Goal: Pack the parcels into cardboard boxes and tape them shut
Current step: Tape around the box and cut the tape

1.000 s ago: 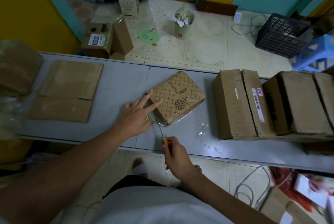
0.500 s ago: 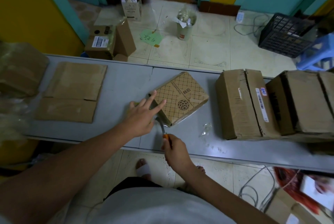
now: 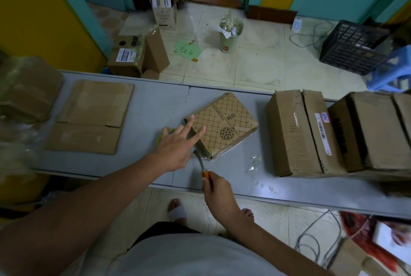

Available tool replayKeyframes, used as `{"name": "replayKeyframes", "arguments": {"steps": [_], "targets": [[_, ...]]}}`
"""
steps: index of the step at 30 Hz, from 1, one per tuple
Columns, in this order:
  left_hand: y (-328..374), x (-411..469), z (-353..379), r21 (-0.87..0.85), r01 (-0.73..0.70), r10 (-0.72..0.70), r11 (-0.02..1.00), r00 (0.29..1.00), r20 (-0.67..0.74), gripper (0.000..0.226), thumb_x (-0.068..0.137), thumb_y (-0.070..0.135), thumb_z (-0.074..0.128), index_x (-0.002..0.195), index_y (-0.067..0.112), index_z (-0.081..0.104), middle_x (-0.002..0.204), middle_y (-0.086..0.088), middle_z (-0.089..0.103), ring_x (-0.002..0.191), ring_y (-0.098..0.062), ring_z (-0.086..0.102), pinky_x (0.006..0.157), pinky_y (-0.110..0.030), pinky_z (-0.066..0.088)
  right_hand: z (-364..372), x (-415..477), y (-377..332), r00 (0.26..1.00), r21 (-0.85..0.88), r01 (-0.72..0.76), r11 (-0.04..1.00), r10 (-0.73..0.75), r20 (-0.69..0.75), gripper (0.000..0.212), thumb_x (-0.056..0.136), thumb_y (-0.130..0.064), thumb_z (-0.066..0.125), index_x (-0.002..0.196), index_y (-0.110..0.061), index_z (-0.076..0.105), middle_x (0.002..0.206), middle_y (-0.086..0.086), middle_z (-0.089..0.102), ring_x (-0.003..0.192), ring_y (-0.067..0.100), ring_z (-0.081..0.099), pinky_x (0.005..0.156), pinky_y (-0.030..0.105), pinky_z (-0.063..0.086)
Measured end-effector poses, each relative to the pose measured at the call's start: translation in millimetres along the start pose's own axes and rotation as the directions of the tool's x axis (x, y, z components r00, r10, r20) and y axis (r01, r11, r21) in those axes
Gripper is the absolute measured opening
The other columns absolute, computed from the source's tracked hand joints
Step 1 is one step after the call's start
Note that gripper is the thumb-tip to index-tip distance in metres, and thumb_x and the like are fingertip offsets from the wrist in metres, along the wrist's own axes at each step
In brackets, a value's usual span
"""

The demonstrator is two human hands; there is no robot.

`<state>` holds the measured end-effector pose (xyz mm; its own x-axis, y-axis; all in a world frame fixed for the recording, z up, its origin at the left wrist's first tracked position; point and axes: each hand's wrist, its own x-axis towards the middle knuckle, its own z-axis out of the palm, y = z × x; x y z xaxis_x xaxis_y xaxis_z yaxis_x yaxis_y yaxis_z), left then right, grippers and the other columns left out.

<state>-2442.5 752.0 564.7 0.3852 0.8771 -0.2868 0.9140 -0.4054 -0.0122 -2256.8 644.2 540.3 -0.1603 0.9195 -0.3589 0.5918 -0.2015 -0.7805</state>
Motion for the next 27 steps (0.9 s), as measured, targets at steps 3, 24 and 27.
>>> {"name": "replayKeyframes", "arguments": {"steps": [3, 24, 27], "targets": [[1, 1, 0, -0.002, 0.000, 0.000, 1.000, 1.000, 0.004, 0.098, 0.101, 0.045, 0.055, 0.162, 0.039, -0.021, 0.170, -0.014, -0.029, 0.144, -0.026, 0.033, 0.104, -0.052, 0.035, -1, 6, -4, 1.000, -0.009, 0.007, 1.000, -0.007, 0.002, 0.022, 0.109, -0.022, 0.048, 0.090, -0.018, 0.058, 0.075, -0.002, 0.062, 0.062, 0.005, 0.054, 0.056, 0.012, 0.037], [2, 1, -6, 0.010, -0.015, 0.015, 1.000, 0.999, 0.029, 0.097, 0.101, 0.042, 0.053, 0.162, 0.037, -0.022, 0.169, -0.015, -0.030, 0.145, -0.026, 0.031, 0.106, -0.052, 0.035, -8, 5, -7, 1.000, -0.012, 0.006, 1.000, -0.006, 0.009, 0.026, 0.110, -0.021, 0.047, 0.087, -0.015, 0.058, 0.069, -0.005, 0.056, 0.057, 0.003, 0.050, 0.053, 0.012, 0.036], [2, 2, -5, 0.003, -0.015, 0.015, 1.000, 1.000, 0.023, 0.097, 0.100, 0.041, 0.053, 0.162, 0.037, -0.021, 0.169, -0.015, -0.030, 0.144, -0.027, 0.032, 0.105, -0.052, 0.035, -11, 0, -4, 1.000, -0.014, 0.009, 1.000, -0.009, 0.018, 0.026, 0.109, -0.022, 0.048, 0.087, -0.015, 0.059, 0.069, -0.004, 0.058, 0.056, 0.004, 0.050, 0.052, 0.014, 0.037]]}}
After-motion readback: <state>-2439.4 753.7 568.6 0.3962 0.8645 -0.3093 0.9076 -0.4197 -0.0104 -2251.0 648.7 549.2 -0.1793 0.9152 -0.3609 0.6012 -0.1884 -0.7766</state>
